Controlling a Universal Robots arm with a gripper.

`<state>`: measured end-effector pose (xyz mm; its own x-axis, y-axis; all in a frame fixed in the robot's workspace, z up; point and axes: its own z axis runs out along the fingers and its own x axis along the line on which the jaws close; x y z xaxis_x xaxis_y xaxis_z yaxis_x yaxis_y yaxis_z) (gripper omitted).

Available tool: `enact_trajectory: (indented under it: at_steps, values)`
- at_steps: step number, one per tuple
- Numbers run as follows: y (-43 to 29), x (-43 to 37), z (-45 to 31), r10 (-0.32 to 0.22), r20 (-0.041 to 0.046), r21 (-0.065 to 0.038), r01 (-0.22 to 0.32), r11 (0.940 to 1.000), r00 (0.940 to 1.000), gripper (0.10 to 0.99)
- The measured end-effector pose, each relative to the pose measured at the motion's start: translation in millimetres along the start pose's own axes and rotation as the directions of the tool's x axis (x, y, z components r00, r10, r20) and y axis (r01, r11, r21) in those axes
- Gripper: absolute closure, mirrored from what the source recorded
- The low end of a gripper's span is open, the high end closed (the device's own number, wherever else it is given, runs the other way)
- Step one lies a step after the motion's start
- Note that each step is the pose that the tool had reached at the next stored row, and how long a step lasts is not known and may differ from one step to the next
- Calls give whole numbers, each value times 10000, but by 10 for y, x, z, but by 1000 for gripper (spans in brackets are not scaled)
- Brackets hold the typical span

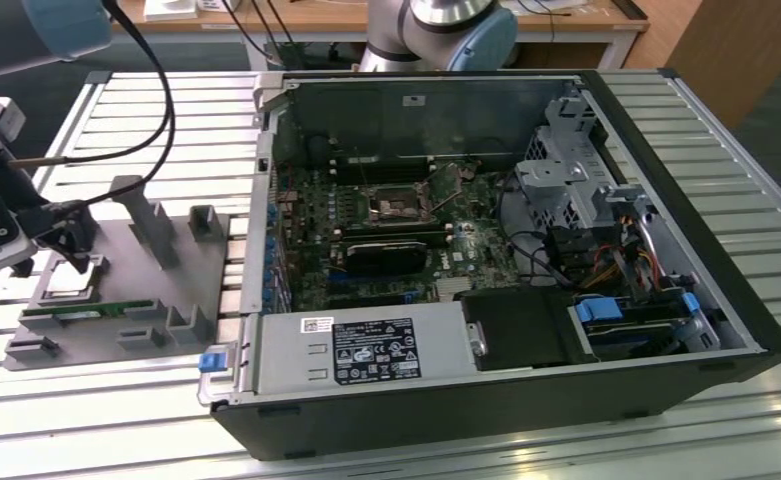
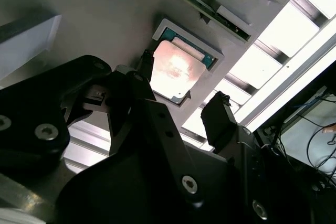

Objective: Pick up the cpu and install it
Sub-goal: 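Pick up the cpu and move it towards the insertion slot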

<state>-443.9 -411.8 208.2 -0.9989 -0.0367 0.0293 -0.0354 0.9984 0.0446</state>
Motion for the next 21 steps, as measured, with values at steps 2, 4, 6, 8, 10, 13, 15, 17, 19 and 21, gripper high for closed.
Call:
enact_trajectory:
  at_steps: [2,4,6,8,10,13,15,17,19,21]
  values:
    - [0,-3,7,0,-2,0,0,10000,10000,439]
    - [-1,-7,13,0,-1,0,0,10000,10000,439]
    - [-1,-9,18,0,-1,1,0,10000,10000,439]
    - [-2,-10,26,0,0,0,0,10000,10000,439]
    - [-6,-11,39,-1,0,0,1,10000,10000,439]
    - [-8,-22,66,-1,-1,0,1,10000,10000,439]
    - [-8,-23,83,1,0,0,-1,10000,10000,439]
    - [-9,-24,101,1,-1,0,-1,10000,10000,439]
    - [-10,-25,113,1,-1,0,-1,10000,10000,439]
    - [-11,-25,121,1,-1,1,-1,10000,10000,439]
